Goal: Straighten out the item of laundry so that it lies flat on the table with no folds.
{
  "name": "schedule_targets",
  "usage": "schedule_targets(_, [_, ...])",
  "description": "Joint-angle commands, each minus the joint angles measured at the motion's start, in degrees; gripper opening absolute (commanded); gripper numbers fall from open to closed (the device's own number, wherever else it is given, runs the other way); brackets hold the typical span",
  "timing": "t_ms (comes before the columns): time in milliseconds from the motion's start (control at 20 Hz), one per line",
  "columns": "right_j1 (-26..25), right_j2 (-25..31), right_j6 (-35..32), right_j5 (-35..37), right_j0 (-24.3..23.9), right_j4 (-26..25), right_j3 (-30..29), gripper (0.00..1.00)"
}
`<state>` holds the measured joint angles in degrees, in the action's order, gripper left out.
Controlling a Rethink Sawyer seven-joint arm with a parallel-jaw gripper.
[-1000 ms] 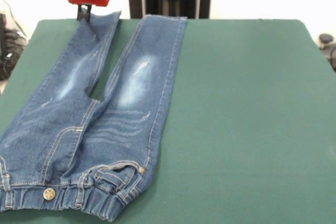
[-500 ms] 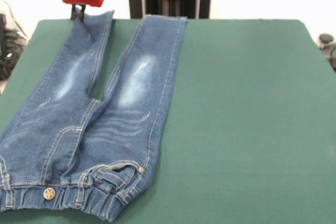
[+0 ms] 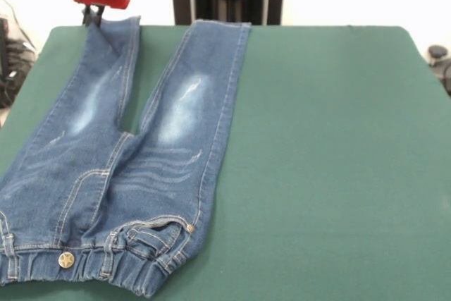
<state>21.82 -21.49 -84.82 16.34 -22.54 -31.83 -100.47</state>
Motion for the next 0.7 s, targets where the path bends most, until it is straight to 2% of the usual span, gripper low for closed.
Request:
schedule_targets(50, [-0.44, 1.53, -11.12, -1.01, 2.01, 2.96, 5.03, 0.00])
schedule_targets(450, [1.53, 4.98, -8.55, -2.58, -0.02, 2.19, 3.56, 0.00])
schedule_targets(700, [1.73, 11.35, -5.84, -2.86, -4.70, 2.60, 0.99, 0.00])
